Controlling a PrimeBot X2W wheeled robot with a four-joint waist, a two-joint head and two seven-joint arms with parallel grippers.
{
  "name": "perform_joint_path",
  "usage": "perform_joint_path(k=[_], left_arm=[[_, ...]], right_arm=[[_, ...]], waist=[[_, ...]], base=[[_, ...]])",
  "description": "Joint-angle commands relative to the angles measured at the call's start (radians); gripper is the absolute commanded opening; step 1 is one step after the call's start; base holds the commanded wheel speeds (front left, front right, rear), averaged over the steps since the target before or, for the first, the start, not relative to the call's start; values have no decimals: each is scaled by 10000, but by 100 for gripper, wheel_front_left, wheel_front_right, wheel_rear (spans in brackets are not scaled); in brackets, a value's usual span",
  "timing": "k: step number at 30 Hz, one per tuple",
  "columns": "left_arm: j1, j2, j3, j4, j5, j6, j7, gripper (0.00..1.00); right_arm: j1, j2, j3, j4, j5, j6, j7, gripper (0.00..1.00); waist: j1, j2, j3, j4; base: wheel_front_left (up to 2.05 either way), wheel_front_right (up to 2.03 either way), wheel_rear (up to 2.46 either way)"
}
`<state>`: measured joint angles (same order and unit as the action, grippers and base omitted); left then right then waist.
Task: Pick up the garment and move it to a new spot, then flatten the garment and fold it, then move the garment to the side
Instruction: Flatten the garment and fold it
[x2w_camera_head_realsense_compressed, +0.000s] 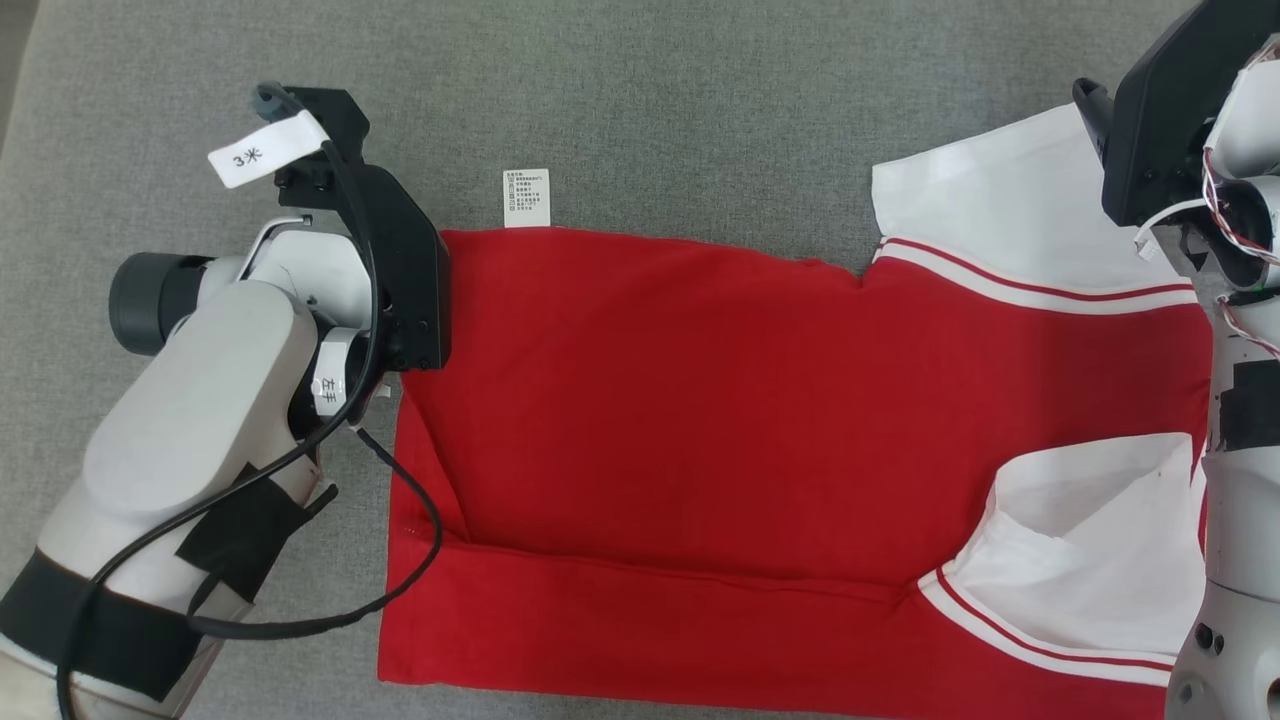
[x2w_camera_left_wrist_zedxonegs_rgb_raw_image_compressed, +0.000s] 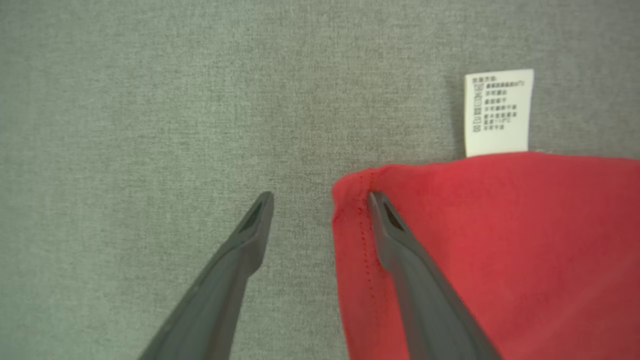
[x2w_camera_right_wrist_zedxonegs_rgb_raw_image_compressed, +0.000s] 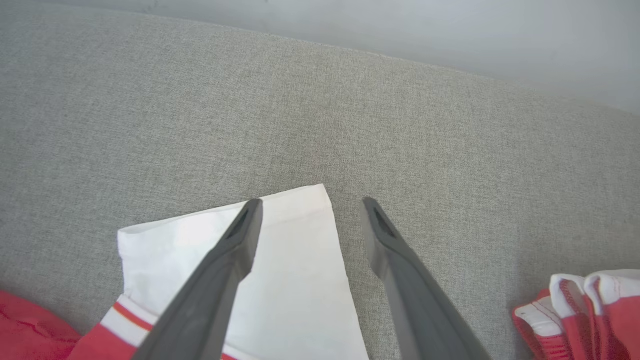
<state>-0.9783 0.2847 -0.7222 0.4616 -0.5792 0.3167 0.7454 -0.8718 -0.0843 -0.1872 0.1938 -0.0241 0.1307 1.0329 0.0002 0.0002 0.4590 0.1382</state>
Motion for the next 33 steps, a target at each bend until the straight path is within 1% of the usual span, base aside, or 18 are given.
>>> perform_joint_path(k=[1, 2, 5, 7, 8, 9, 16, 20, 22, 27, 30, 33], left_arm=[[-121, 88, -20, 20, -15, -5, 42, 78], [-138, 98, -44, 24, -16, -27, 72, 65], [-188, 85, -60, 11, -33, -70, 5, 50], [-233, 10, -65, 2, -47, -160, -119, 32], [-242, -46, -69, 12, -95, -191, -173, 9], [-258, -84, -78, 36, -110, -235, -197, 0], [-372, -267, -176, 146, -160, -342, -346, 0], [-371, -382, -204, 240, -208, -393, -453, 0], [-363, -457, -244, 272, -228, -424, -479, 0], [-408, -559, -284, 343, -268, -456, -581, 0], [-391, -650, -285, 366, -343, -479, -638, 0], [-410, -710, -319, 410, -369, -507, -663, 0]], right_arm=[[-178, -80, -61, 34, -67, 4, -75, 100], [-188, -79, -66, 70, -72, 4, -109, 100], [-225, -67, -57, 173, -85, 4, -176, 100], [-276, -45, -39, 248, -88, 4, -218, 100], [-298, -31, -32, 295, -80, 4, -232, 100], [-323, -18, -40, 356, -85, 4, -228, 100], [-535, -73, -93, 784, -226, 4, -284, 100], [-543, -121, -282, 1149, -715, 4, -494, 100], [-384, -115, -342, 1335, -992, 4, -716, 100], [-153, -37, -617, 1734, -1203, 3, -1488, 100], [-34, -17, -588, 2045, -987, 3, -2045, 100], [-26, -140, -485, 2385, -896, 3, -2518, 100]], waist=[[-2, -2, 45, 31], [-2, -2, 57, 32], [-2, -2, 97, 31], [-2, -2, 133, 27], [-2, -2, 154, 26], [-2, -2, 172, 25], [-2, -2, 311, 75], [-2, -2, 354, 98], [-2, -2, 362, 145], [-2, -2, 394, 241], [-2, -2, 410, 299], [-2, -2, 430, 347]], base=[[0, 0, 0], [0, 0, 0], [0, 0, 0], [0, 0, 0], [0, 0, 0], [0, 0, 0], [0, 0, 0], [0, 0, 0], [0, 0, 0], [0, 0, 0], [0, 0, 0], [0, 0, 0]])
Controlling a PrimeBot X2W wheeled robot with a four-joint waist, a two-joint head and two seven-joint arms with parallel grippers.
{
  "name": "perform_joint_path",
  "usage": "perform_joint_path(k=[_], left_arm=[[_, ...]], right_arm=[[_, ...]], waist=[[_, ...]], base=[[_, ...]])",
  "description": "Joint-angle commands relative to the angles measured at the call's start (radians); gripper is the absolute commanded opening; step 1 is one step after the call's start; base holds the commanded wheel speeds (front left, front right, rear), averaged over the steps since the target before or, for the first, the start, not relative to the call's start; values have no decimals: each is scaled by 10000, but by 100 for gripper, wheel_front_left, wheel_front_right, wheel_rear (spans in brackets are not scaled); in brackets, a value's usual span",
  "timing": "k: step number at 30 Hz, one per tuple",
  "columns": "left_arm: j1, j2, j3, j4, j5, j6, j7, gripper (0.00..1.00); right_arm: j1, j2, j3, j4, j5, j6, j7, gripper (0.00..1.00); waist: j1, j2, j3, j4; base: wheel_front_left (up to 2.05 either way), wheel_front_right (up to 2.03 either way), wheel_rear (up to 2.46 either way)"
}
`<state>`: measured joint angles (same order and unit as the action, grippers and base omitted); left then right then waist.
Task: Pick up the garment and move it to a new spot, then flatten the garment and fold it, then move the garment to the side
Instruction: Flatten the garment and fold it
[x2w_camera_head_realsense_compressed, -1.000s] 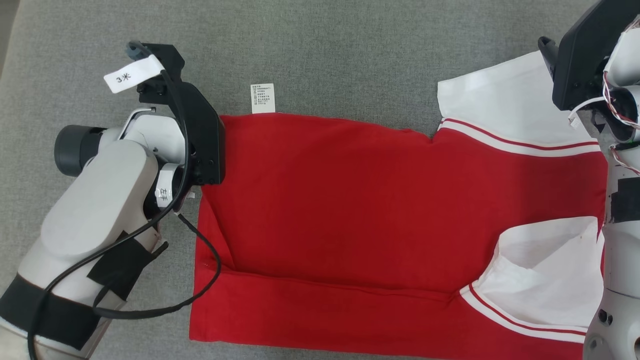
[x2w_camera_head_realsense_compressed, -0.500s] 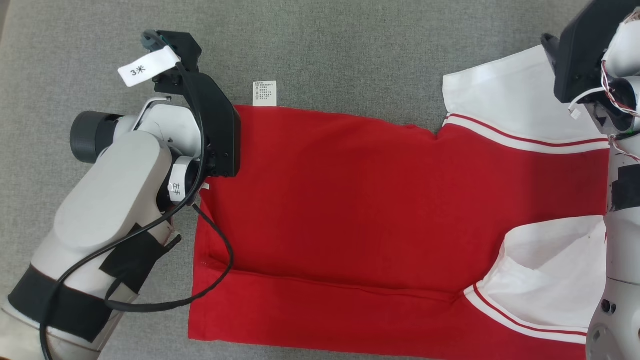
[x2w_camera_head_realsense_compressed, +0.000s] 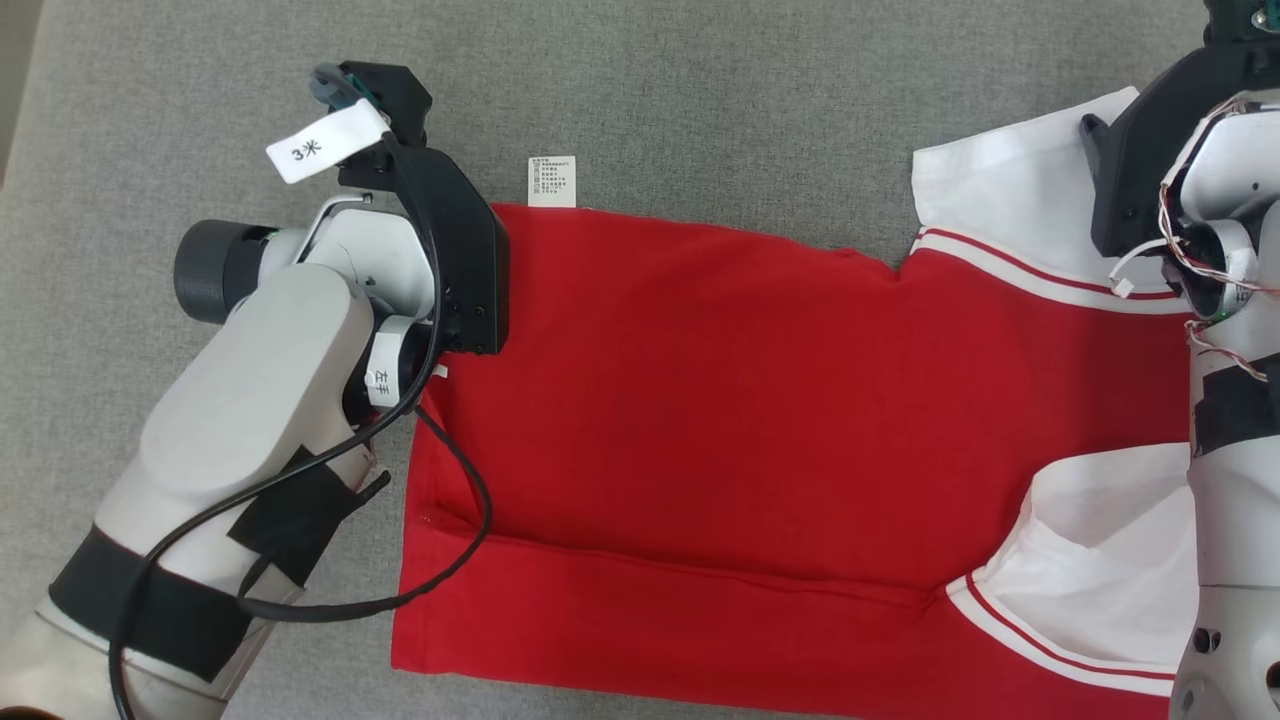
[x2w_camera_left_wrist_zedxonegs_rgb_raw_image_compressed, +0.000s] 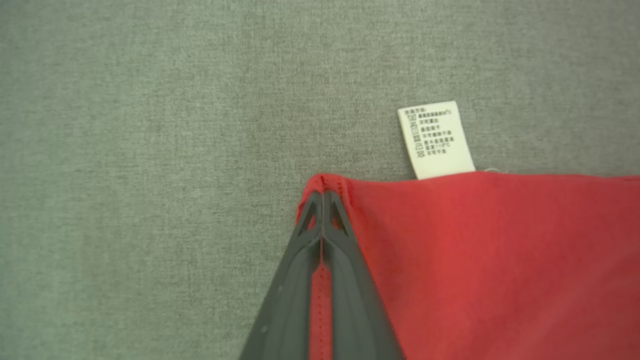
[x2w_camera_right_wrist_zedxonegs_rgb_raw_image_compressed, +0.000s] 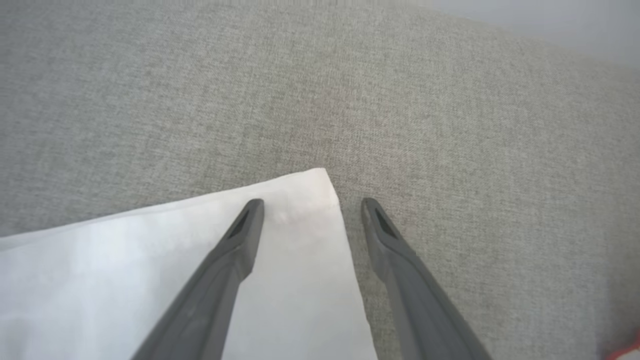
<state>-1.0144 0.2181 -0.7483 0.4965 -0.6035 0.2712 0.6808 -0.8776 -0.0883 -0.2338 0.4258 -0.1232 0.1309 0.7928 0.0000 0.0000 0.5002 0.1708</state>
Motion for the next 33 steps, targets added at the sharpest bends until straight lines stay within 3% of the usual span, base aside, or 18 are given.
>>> perform_joint_path(k=[1, 8, 10, 11, 16, 18, 19, 27, 33], left_arm=[[-62, -64, -75, 77, -124, -70, -23, 0], [-107, -251, -171, 138, -186, -110, -56, 0], [-115, -282, -199, 176, -199, -135, -81, 0], [-111, -297, -211, 199, -203, -145, -103, 0], [-49, -307, -235, 258, -224, -142, -150, 0], [-50, -285, -234, 266, -214, -139, -168, 0], [-44, -268, -236, 278, -219, -133, -176, 0], [11, -92, -61, 249, -210, -11, -546, 0], [127, 84, -24, 77, -209, -14, -783, 0]], right_arm=[[-17, -125, -37, 177, 109, 1, -249, 100], [-252, -185, -527, 836, -160, 1, -332, 100], [-332, -195, -692, 999, -233, 1, -392, 84], [-353, -199, -772, 1093, -302, 1, -391, 64], [-331, -66, -1297, 1350, -596, -1, -98, 23], [-337, -11, -1351, 1382, -716, -1, 32, 14], [-345, 5, -1321, 1389, -711, -1, 44, 0], [-331, 126, -799, 1083, 100, 1, -451, 0], [76, -325, 362, 430, 1125, 1, -602, 0]], waist=[[0, 0, 32, 47], [0, 0, 121, 300], [0, 0, 134, 355], [0, 0, 132, 376], [0, 0, 107, 375], [0, 0, 92, 343], [0, 0, 76, 318], [0, 0, -175, 175], [0, 0, -513, 105]], base=[[0, 0, 0], [0, 0, 0], [0, 0, 0], [0, 0, 0], [0, 0, 0], [0, 0, 0], [0, 0, 0], [0, 0, 0], [0, 0, 0]])
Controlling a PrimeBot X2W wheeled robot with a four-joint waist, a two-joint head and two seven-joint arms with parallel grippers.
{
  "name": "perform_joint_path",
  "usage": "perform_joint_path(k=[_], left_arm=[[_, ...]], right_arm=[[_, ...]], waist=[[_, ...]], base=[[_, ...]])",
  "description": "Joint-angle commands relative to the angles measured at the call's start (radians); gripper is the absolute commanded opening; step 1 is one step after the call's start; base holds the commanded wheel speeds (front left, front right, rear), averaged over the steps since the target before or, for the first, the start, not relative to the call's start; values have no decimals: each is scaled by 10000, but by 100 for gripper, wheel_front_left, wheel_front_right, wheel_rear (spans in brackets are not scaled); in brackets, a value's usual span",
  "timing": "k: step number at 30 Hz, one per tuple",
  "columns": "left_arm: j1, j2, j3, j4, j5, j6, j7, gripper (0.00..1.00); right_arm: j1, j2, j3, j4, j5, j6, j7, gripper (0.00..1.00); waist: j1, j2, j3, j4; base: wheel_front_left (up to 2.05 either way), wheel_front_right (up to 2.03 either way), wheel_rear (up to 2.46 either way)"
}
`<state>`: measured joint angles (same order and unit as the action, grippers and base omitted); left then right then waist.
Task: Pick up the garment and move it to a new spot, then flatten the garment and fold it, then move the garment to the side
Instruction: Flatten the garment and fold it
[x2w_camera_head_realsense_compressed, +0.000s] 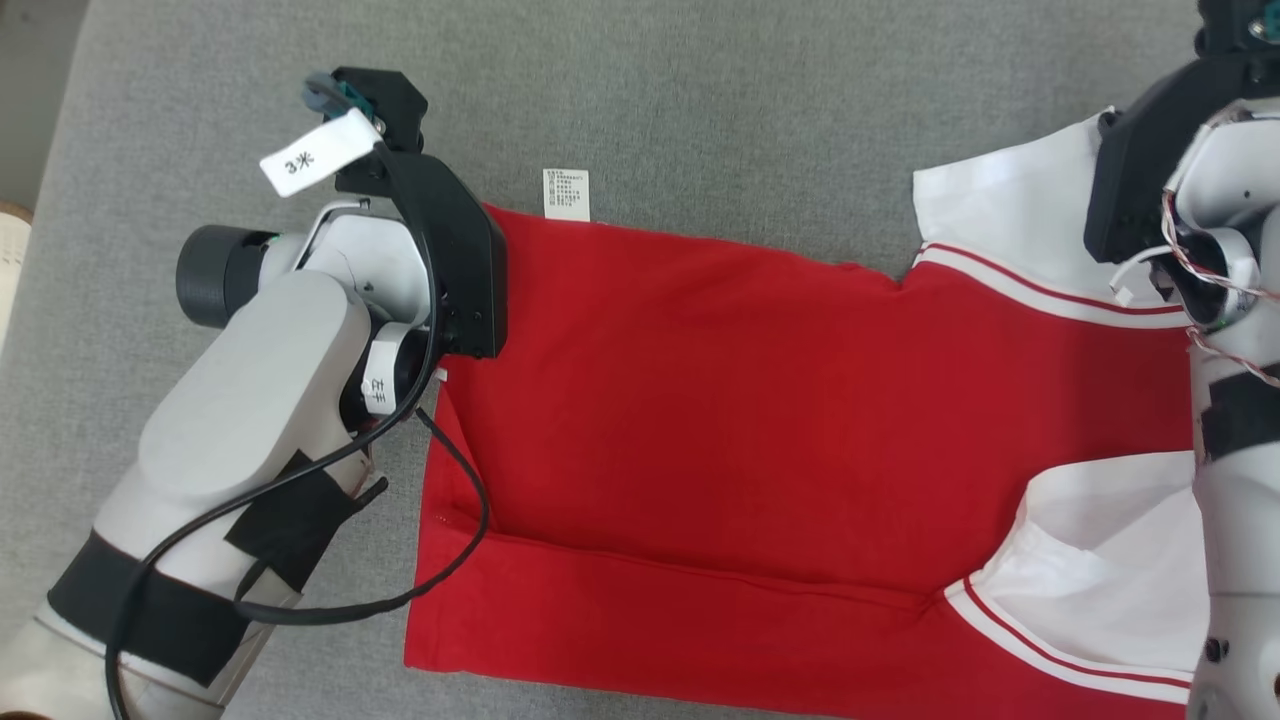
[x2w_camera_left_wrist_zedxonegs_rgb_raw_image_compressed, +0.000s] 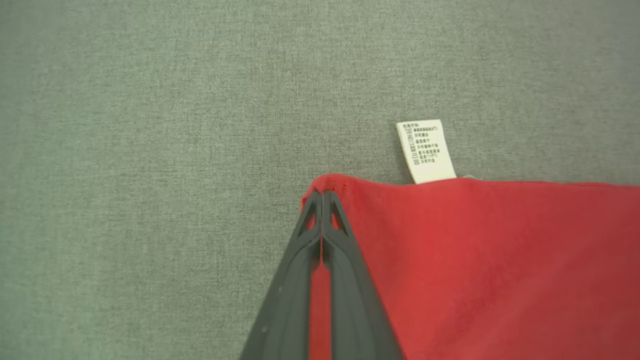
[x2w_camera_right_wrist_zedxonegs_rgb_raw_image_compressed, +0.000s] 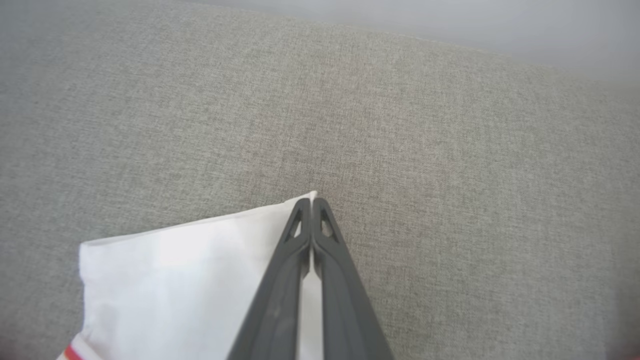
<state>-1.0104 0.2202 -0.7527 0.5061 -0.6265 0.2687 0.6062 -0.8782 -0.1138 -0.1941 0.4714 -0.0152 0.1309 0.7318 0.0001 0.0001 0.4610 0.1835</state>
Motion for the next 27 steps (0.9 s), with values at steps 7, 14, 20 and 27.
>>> perform_joint_path(k=[7, 14, 20, 27], left_arm=[[395, 265, -22, -352, 80, 61, -326, 0], [922, 761, 41, -1172, 242, 298, -772, 0], [1682, 1224, 89, -2197, 273, 586, -1199, 0], [2619, 1930, 70, -3146, 592, 816, -1946, 0]], right_arm=[[1146, -687, 459, -1670, 1157, 1, 537, 0], [2621, -1206, 694, -3918, 2158, 1, 1441, 0], [4135, -1338, 348, -6143, 2759, 1, 2287, 0], [5810, -1057, -221, -8177, 3358, 1, 3115, 0]], waist=[[-1, -1, -591, -179], [-1, -1, -921, -340], [-1, -1, -1055, -346], [-1, -1, -1239, -461]], base=[[0, 0, 0], [0, 0, 0], [0, 0, 0], [0, 0, 0]])
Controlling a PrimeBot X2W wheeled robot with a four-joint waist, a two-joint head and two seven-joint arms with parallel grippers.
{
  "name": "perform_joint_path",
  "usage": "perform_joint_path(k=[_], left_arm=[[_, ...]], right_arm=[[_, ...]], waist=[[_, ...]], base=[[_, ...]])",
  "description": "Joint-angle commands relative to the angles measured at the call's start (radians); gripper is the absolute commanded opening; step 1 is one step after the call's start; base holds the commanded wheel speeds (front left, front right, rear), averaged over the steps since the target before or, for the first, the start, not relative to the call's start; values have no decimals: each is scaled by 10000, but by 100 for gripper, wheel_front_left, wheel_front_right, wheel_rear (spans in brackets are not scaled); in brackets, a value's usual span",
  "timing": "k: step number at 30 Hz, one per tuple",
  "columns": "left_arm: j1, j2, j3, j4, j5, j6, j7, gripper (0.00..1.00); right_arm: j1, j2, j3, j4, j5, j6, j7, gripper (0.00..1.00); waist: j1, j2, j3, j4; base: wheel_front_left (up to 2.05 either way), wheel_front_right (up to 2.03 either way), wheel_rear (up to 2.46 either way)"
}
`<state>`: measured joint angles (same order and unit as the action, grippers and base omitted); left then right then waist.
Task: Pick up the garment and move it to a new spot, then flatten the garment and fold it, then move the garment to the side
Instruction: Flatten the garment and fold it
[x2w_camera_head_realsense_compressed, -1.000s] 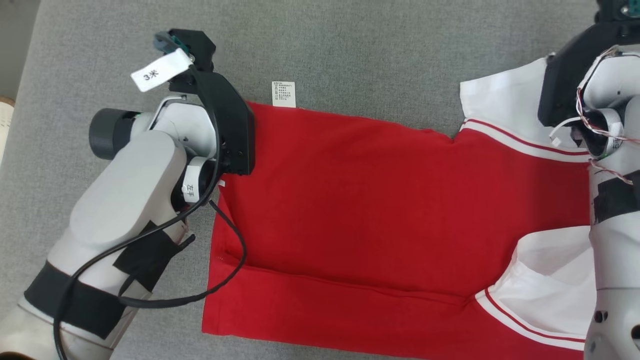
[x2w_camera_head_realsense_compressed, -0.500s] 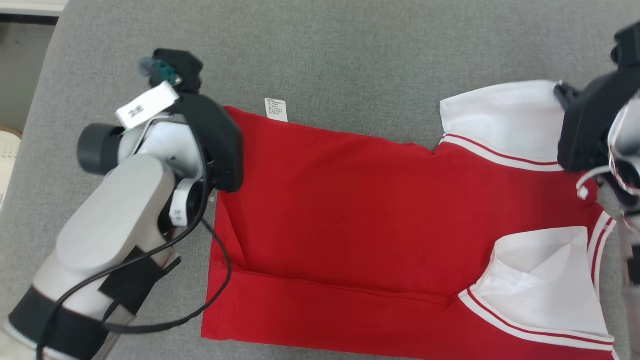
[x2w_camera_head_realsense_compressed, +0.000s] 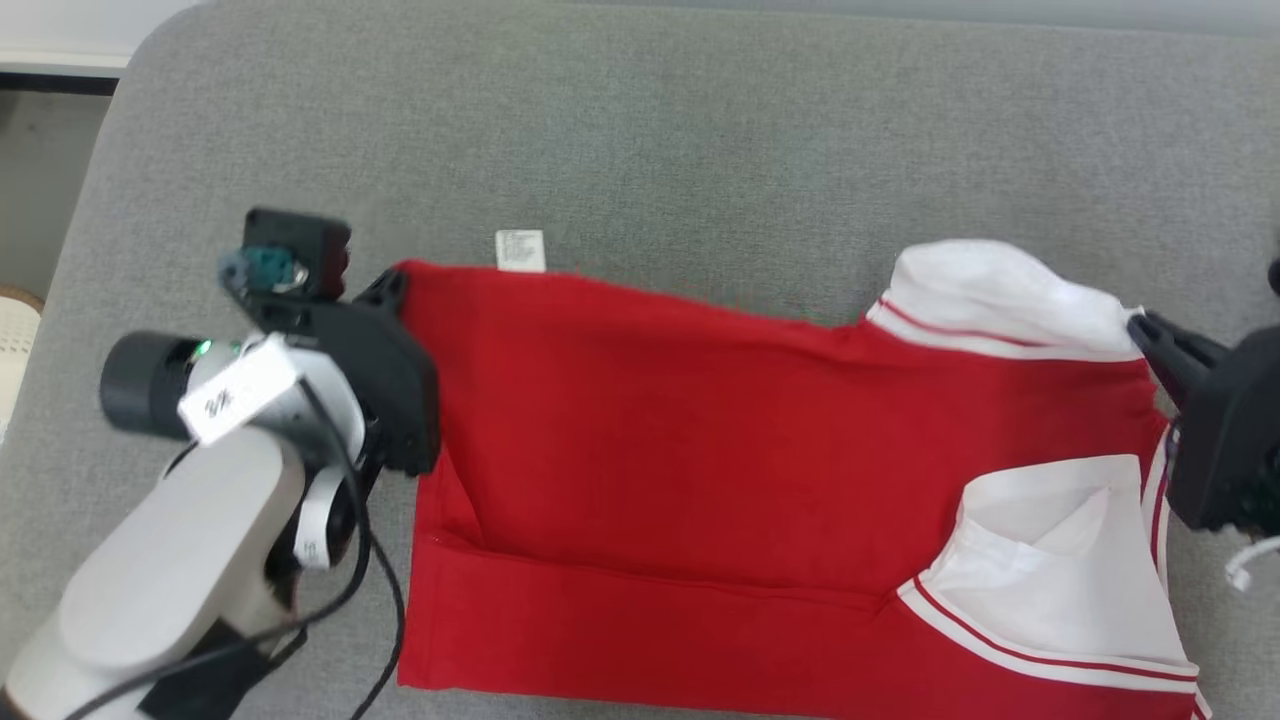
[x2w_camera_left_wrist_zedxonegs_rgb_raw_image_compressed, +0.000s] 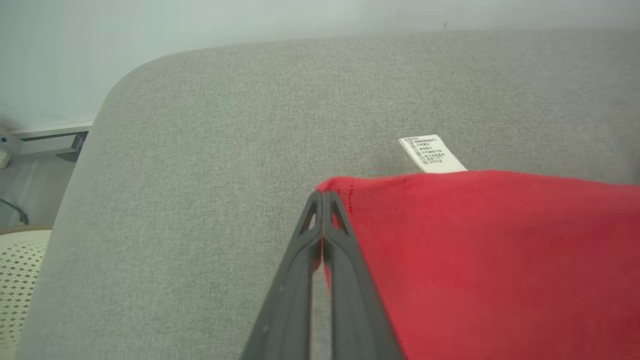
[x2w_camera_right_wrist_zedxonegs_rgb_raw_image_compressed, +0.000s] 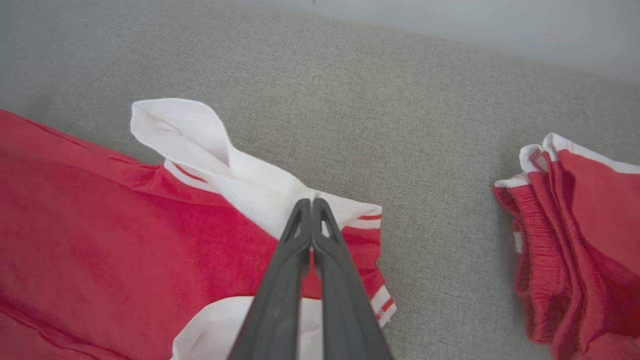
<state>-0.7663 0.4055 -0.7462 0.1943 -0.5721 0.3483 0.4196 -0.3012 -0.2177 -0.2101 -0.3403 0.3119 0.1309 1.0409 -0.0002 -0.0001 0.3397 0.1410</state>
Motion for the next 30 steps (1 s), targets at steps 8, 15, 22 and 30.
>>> perform_joint_path(k=[8, 15, 22, 30], left_arm=[[1034, 641, -137, -888, 389, 134, -938, 0], [1721, 795, -194, -1421, 412, 324, -1396, 0], [2428, 1128, -276, -1927, 535, 584, -1680, 0], [2959, 1383, -525, -2029, 464, 488, -1690, 0]], right_arm=[[951, 0, -706, -1385, 214, 1, 449, 0], [1701, 318, -811, -2006, 367, 1, 647, 0], [2790, 695, -1154, -2779, 613, 1, 1034, 0], [4150, 1064, -1298, -3751, 1106, 1, 1903, 0]], waist=[[2, 1, -109, -153], [2, 1, -118, -177], [2, 1, -148, -126], [2, 1, -155, -81]], base=[[0, 0, 0], [0, 0, 0], [0, 0, 0], [0, 0, 0]])
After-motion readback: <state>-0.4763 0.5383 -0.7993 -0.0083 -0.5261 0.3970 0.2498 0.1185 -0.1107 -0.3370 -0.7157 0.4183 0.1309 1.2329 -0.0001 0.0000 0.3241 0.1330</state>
